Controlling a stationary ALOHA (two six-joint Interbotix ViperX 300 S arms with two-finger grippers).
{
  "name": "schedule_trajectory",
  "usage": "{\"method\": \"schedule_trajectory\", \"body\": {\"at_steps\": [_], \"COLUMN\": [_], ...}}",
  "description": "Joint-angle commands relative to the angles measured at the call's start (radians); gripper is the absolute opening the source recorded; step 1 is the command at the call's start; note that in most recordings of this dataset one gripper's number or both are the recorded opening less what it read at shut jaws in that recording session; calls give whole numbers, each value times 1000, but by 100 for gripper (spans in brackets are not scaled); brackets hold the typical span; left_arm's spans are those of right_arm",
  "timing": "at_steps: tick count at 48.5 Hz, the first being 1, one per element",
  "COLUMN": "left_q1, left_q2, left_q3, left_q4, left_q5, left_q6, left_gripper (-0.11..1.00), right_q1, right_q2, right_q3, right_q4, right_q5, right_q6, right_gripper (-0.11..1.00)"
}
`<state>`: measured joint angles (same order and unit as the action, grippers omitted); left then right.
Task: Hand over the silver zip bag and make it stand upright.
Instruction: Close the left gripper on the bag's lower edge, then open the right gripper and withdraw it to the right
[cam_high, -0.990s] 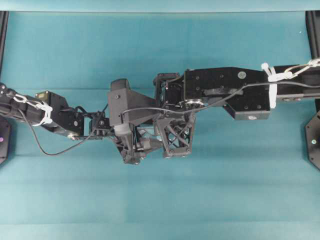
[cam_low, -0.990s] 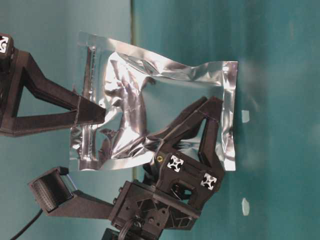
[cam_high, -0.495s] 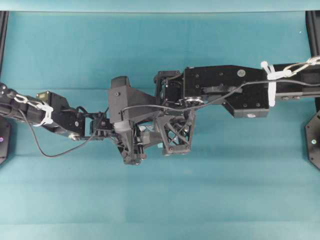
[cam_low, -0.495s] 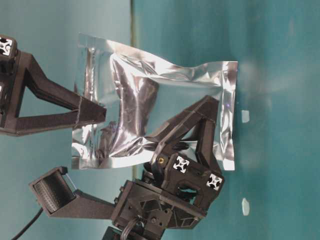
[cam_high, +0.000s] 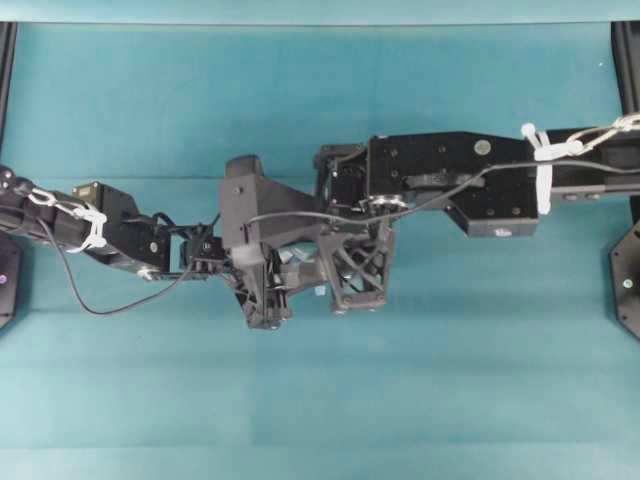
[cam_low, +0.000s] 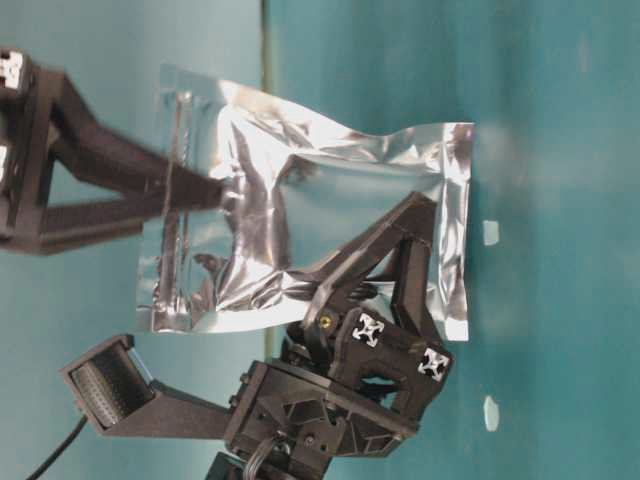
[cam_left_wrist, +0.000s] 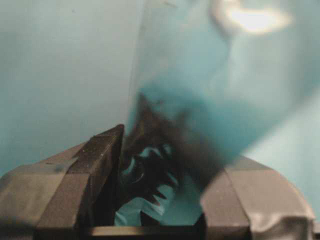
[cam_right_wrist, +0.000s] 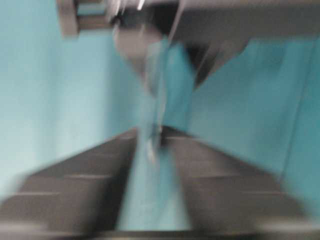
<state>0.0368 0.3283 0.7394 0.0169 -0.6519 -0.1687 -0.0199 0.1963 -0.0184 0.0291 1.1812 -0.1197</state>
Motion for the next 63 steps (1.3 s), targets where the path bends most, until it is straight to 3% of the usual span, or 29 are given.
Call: {"method": "schedule_trajectory", "body": {"at_steps": [1, 6, 18, 30, 50, 63], "left_q1": [-5, -5, -6, -8, -14, -17], "left_q2": [-5, -6, -5, -5, -6, -8], "left_q3": [-2, -2, -2, -2, -2, -2], "left_q4": [2, 2, 0, 2, 3, 3], "left_q5": [2, 3, 3, 3, 3, 3], "left_q6": [5, 11, 17, 18, 17, 18], "left_gripper": [31, 31, 31, 29, 29, 29], "right_q1": [5, 9, 8, -11, -12, -5], "right_q2": [-17, -25, -51, -149, -425, -600], "right_q3": [2, 18, 57, 98, 321, 494], "right_q4": [-17, -37, -44, -54, -52, -51], "right_q5": [-11, -17, -20, -40, -135, -298], "right_q6": [21, 32, 41, 103, 230, 276], "right_gripper": [77, 92, 89, 89, 89, 89]}}
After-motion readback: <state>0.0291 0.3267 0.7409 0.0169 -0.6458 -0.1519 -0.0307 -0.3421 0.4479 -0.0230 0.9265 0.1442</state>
